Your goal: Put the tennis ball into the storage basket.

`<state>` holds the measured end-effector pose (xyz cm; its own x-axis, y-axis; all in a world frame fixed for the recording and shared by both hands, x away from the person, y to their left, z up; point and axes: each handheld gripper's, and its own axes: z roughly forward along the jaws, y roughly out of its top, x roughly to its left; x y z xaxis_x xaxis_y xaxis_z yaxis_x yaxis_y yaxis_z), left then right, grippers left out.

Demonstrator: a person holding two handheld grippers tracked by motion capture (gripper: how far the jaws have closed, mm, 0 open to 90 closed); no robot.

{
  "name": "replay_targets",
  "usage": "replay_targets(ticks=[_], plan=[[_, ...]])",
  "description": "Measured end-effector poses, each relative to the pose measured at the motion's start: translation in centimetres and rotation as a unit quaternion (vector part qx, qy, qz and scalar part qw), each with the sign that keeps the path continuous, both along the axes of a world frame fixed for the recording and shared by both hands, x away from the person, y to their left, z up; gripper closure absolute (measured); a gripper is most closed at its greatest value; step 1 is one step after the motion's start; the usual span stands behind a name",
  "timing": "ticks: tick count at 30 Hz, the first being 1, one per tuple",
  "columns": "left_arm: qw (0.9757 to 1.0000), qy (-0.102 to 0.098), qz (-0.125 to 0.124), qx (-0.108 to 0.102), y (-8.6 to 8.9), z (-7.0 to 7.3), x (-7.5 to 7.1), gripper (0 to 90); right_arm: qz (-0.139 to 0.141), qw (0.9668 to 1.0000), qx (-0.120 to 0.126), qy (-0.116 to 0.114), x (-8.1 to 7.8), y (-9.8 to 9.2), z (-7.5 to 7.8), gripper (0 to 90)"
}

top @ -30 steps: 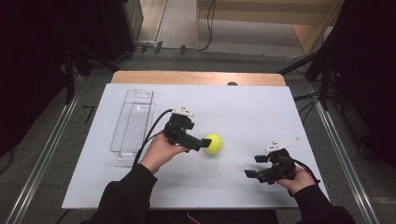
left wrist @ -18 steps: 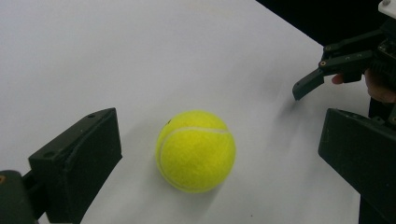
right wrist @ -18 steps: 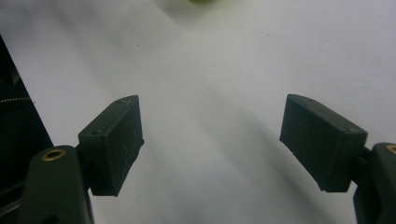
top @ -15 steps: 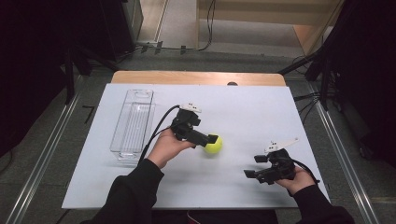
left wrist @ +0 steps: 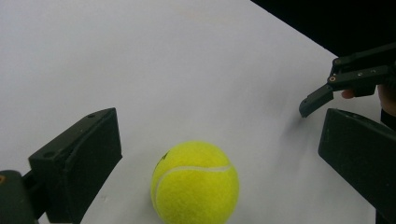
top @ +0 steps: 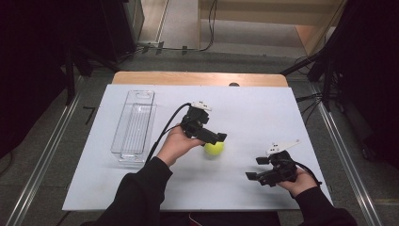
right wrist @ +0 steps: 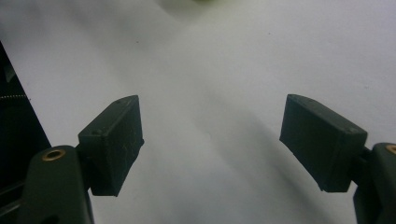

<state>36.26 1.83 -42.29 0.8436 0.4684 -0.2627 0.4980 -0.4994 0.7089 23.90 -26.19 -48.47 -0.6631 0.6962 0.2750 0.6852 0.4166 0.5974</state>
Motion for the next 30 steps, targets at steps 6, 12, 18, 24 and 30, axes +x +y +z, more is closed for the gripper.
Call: replay_targets(ticks=[6,12,18,24,30], plan=[[1.0000,-0.002,0.001,0.006,-0.2,-0.4,0.1,0.0,-0.001,1.0000,0.000,0.000,0.0,0.0,0.0,19.2],[1.0000,-0.007,0.004,0.000,-0.3,-0.8,0.0,0.0,0.000,1.0000,0.000,0.000,0.0,0.0,0.0,19.2],[1.0000,-0.008,0.005,0.000,-0.3,-1.2,0.0,0.0,0.000,1.0000,0.000,0.001,0.0,0.0,0.0,19.2],[0.9999,-0.009,0.000,0.006,-0.6,-1.7,-0.1,0.0,0.001,1.0000,-0.001,0.002,0.0,0.0,0.0,19.2],[1.0000,-0.005,0.002,0.000,-0.6,-2.4,-0.1,0.0,0.001,1.0000,-0.001,0.003,0.0,0.0,0.0,19.2]])
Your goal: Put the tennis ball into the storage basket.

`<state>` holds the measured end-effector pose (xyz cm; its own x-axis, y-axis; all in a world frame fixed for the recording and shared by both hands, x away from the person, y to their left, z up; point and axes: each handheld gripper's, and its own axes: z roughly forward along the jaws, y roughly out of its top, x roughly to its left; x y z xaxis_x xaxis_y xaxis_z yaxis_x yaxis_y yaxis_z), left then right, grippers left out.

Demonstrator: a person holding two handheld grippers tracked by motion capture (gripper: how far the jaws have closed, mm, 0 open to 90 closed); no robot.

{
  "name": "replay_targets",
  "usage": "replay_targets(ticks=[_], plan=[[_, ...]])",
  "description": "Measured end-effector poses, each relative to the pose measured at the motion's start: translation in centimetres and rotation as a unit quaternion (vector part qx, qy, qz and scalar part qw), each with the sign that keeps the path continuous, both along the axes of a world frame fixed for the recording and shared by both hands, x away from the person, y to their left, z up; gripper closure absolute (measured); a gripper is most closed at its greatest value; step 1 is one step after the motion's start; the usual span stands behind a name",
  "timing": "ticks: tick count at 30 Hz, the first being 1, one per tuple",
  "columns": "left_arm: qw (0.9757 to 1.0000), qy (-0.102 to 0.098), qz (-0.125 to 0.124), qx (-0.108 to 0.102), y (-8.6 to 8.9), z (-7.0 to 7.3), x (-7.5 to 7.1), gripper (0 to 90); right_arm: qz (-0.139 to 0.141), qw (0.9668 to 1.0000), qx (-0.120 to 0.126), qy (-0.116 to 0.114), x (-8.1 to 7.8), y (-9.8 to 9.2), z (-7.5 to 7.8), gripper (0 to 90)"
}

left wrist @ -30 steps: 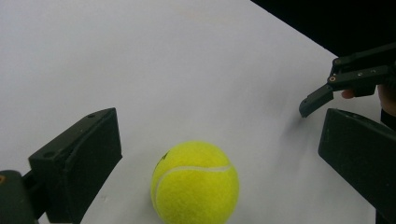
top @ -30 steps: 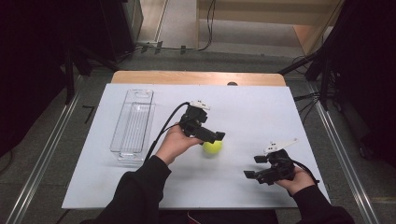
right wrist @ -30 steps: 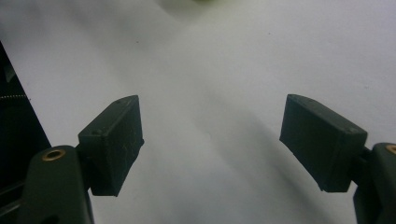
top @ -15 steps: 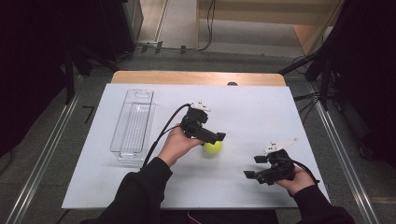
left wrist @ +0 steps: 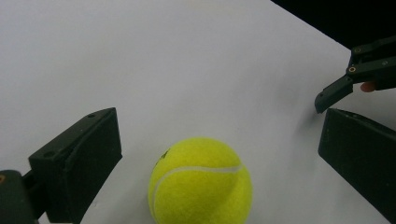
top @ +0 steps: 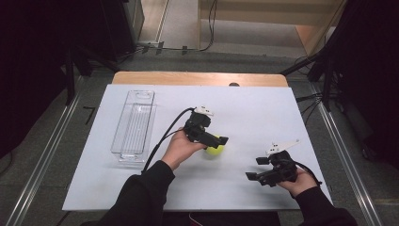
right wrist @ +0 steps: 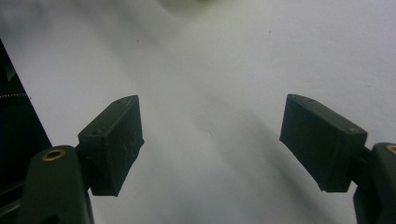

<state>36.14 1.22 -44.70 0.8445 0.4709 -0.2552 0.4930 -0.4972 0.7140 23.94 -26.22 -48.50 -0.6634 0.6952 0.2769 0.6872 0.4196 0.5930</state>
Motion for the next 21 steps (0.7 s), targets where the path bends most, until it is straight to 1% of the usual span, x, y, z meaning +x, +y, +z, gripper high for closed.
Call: replay_targets(ticks=[8,12,13,19,21], plan=[[1.0000,0.000,-0.001,0.009,-0.1,-0.9,0.0,0.0,0.002,1.0000,0.000,0.001,0.0,0.0,0.0,19.2],[1.0000,0.004,0.000,0.009,-0.1,-1.3,-0.1,0.0,0.003,1.0000,-0.001,0.000,0.0,0.0,0.0,19.2],[0.9999,0.004,-0.001,0.013,-0.1,-1.3,-0.1,0.0,0.003,1.0000,-0.001,0.000,0.0,0.0,0.0,19.2],[0.9998,0.005,-0.008,0.018,-0.5,-1.9,-0.2,0.0,0.003,1.0000,-0.001,0.001,0.0,0.0,0.0,19.2],[0.9998,0.006,-0.007,0.020,-0.6,-2.1,-0.3,0.0,0.003,1.0000,-0.001,0.000,0.0,0.0,0.0,19.3]])
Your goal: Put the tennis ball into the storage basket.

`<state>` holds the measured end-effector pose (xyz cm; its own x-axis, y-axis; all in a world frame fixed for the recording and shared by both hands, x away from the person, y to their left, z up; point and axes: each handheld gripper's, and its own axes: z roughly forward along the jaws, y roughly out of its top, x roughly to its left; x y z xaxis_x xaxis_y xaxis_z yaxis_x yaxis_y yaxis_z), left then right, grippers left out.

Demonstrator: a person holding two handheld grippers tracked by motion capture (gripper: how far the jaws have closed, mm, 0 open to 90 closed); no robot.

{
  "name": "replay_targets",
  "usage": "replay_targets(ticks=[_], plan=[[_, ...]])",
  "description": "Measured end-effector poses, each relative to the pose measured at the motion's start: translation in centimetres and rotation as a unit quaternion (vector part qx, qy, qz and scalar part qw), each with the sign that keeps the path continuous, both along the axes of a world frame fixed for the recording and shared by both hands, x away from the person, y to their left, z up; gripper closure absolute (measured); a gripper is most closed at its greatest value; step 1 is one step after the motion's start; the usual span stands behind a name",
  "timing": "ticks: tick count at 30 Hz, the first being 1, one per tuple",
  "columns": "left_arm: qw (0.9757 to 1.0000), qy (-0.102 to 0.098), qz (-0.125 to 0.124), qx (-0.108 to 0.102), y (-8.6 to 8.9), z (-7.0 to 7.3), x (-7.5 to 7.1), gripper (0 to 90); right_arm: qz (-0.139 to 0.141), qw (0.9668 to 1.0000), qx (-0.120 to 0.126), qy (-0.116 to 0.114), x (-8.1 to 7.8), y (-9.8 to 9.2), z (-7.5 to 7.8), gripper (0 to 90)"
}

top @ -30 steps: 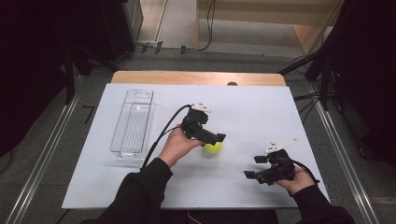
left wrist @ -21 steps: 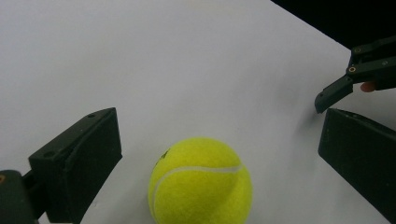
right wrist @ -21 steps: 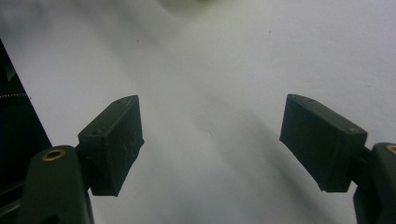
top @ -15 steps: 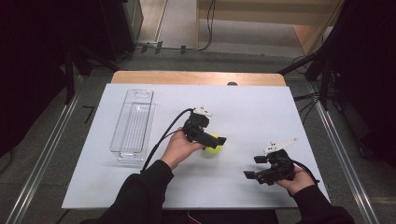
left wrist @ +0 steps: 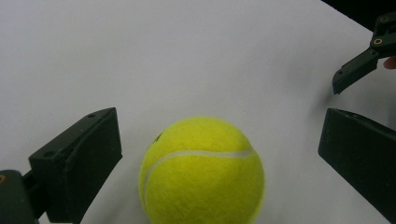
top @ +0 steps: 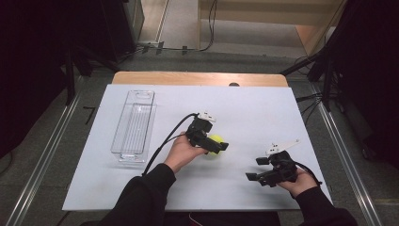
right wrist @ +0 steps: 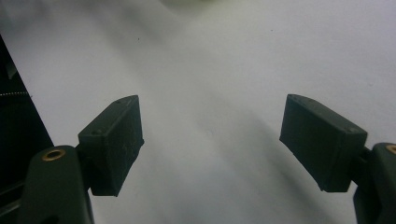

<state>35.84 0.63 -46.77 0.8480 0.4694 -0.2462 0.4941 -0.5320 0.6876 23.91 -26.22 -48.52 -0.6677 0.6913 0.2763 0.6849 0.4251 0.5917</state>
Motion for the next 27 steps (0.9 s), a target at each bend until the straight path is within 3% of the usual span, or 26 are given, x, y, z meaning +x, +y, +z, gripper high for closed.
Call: replay_targets(ticks=[14,17,20,27], plan=[[0.9999,0.013,-0.001,0.010,0.0,-1.8,-0.2,0.2,0.001,1.0000,0.002,-0.001,0.0,-0.1,0.0,19.2],[0.9997,0.012,-0.002,0.021,0.0,-2.1,-0.3,0.1,0.000,1.0000,0.002,-0.001,0.0,-0.1,0.0,19.2],[0.9998,0.015,-0.002,0.014,0.0,-2.4,-0.4,0.1,0.000,1.0000,0.002,-0.001,0.0,0.0,0.0,19.2],[0.9996,0.014,0.000,0.024,0.0,-3.0,-0.5,0.2,0.000,1.0000,0.003,0.000,0.0,0.0,0.0,19.3]])
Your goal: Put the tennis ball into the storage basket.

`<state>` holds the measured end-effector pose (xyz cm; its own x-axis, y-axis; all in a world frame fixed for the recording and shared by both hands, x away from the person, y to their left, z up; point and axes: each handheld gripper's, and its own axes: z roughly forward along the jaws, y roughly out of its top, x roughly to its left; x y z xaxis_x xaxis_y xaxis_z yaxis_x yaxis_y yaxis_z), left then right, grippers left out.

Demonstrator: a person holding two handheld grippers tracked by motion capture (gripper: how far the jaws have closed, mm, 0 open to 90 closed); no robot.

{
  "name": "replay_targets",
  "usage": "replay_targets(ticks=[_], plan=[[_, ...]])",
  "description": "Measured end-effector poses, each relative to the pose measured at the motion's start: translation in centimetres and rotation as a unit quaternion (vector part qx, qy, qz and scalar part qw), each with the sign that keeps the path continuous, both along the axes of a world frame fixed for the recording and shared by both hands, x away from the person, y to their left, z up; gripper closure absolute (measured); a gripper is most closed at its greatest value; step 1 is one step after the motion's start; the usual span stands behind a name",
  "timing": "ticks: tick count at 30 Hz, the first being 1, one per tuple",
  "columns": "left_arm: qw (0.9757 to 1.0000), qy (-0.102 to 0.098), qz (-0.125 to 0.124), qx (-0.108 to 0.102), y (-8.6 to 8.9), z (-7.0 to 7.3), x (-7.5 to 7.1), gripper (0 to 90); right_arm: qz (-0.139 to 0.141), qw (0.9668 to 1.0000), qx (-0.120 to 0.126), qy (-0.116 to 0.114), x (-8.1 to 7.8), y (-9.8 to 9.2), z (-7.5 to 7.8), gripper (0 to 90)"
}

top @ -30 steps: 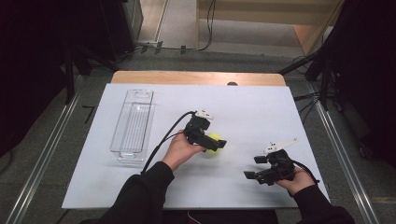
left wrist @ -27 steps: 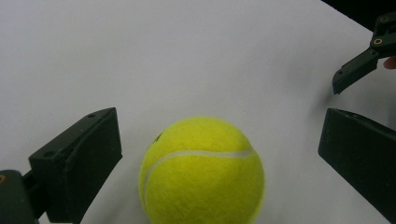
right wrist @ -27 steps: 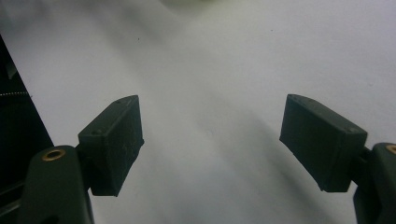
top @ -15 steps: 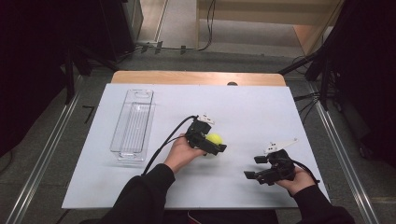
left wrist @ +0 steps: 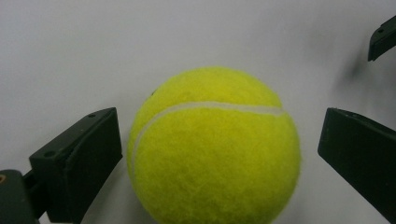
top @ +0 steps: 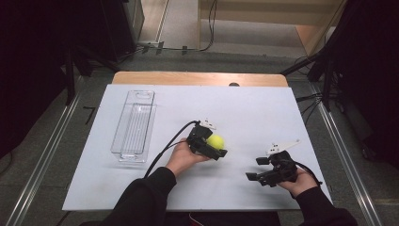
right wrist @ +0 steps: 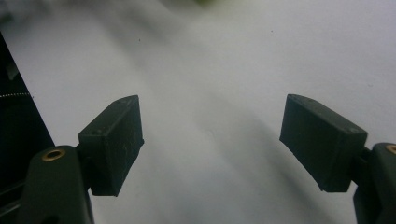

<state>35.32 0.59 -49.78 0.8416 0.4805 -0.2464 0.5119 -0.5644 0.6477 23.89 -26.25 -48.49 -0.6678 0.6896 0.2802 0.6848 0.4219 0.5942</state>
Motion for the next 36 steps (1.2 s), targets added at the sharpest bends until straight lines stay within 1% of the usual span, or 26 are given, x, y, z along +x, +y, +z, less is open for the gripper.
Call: replay_targets(ticks=[2,3,4,5,7,10,11,12,13,16,18,20,22,31,36], plan=[[1.0000,0.002,0.002,-0.001,0.03,-0.20,-0.01,0.2,0.000,1.0000,0.000,0.000,0.01,-0.01,0.00,19.2],[1.0000,-0.003,0.002,0.004,0.06,-0.39,-0.09,3.5,-0.002,1.0000,0.001,0.001,0.02,0.00,0.00,19.2],[1.0000,-0.003,0.002,0.004,0.06,-0.39,-0.09,6.0,-0.002,1.0000,0.002,0.001,0.03,0.00,0.00,19.3],[1.0000,-0.001,0.002,0.007,0.05,-0.48,-0.12,6.0,-0.002,1.0000,0.002,0.001,0.03,0.00,0.00,19.3],[0.9999,-0.005,0.002,0.011,0.02,-0.62,-0.14,6.8,-0.002,1.0000,0.003,0.001,0.03,-0.01,0.01,19.2],[0.9999,-0.007,0.002,0.012,0.05,-0.64,-0.15,14.1,-0.001,1.0000,0.003,0.000,0.03,-0.06,0.01,19.2],[0.9999,-0.009,0.003,0.012,0.05,-0.68,-0.17,14.1,-0.001,1.0000,0.003,0.000,0.03,-0.06,0.01,19.2],[0.9997,-0.016,0.002,0.016,0.04,-0.73,-0.20,15.2,-0.001,1.0000,0.003,-0.002,0.04,-0.13,-0.01,19.2],[0.9997,-0.016,0.002,0.016,0.04,-0.73,-0.20,16.9,-0.002,1.0000,0.003,-0.001,0.03,-0.16,0.01,19.2],[0.9994,-0.028,0.005,0.021,0.10,-0.73,-0.31,20.6,-0.002,1.0000,0.003,-0.001,0.01,-0.18,0.03,19.2],[0.9996,-0.024,0.003,0.014,0.20,-0.75,-0.30,25.2,-0.001,1.0000,0.003,-0.001,-0.03,-0.15,0.02,19.3],[0.9994,-0.030,0.004,0.016,0.09,-0.78,-0.43,25.5,-0.001,1.0000,0.003,-0.002,-0.02,-0.16,0.02,19.2],[0.9994,-0.031,0.004,0.016,0.08,-0.77,-0.43,25.6,-0.001,1.0000,0.003,-0.001,-0.02,-0.17,0.03,19.2],[0.9995,-0.026,0.004,0.017,0.17,-0.70,-0.32,26.2,0.000,1.0000,0.004,-0.002,-0.01,-0.18,0.02,19.2],[0.9995,-0.025,0.010,0.018,0.30,-0.45,-0.26,26.3,0.000,1.0000,0.005,-0.003,-0.01,-0.14,0.04,19.3]])
